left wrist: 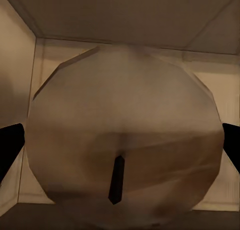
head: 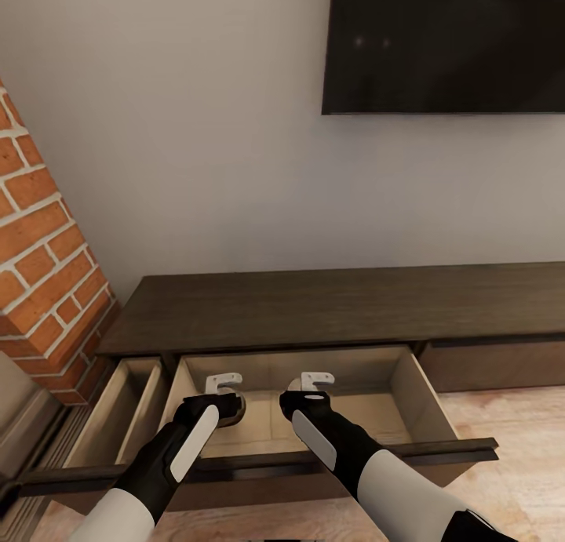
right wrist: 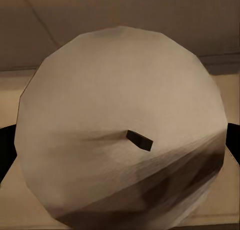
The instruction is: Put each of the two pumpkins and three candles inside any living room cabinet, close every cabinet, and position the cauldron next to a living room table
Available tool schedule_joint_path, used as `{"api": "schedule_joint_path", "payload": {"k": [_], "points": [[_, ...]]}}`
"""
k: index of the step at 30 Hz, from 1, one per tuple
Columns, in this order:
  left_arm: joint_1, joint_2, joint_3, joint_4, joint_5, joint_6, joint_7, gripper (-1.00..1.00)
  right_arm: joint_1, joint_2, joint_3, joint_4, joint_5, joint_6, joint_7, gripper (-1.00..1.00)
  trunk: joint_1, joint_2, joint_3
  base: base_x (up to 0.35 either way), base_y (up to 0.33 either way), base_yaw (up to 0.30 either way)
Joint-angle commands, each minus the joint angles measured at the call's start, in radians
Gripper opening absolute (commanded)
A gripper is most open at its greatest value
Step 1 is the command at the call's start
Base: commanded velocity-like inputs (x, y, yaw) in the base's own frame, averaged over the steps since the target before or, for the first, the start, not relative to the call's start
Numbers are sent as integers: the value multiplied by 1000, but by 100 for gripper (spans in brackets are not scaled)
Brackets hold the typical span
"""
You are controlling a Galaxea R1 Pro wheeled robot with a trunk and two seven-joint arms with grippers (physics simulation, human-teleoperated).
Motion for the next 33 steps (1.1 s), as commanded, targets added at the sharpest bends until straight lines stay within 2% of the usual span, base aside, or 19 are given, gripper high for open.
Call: {"api": "schedule_joint_path", "payload": {"k": [1,12,17,20,24,26,31,33], "points": [[-1,0,-2,-1,11,1,10,-100,-1,0,2,-1,-7,2,0,-100,0,0,-1,107,0,0],[-1,0,-2,-3,11,15,9,-100,-22,0,1,4,-21,96,-4,-100,0,0,-1,15,0,0],[-1,0,-1,-3,13,19,8,-100,-22,0,1,4,-22,117,-6,-100,19,-35,-17,0,0,0],[-1,0,-1,-4,12,20,9,-100,-22,0,1,4,-22,121,-7,-100,19,-35,-17,0,0,0],[-1,0,-1,-5,23,25,61,-100,-22,0,1,4,-22,122,-6,-100,19,-35,-17,0,0,0],[-1,-9,0,-7,26,72,88,-100,-22,0,1,3,-22,122,-6,-100,19,-35,-17,0,0,0],[-1,-17,6,-24,26,103,95,-100,-22,0,1,2,-22,122,-6,-100,19,-35,-17,0,0,0],[-1,-18,6,-25,28,105,96,-100,-22,0,1,2,-22,122,-6,-100,24,-43,-24,0,0,0]]}}
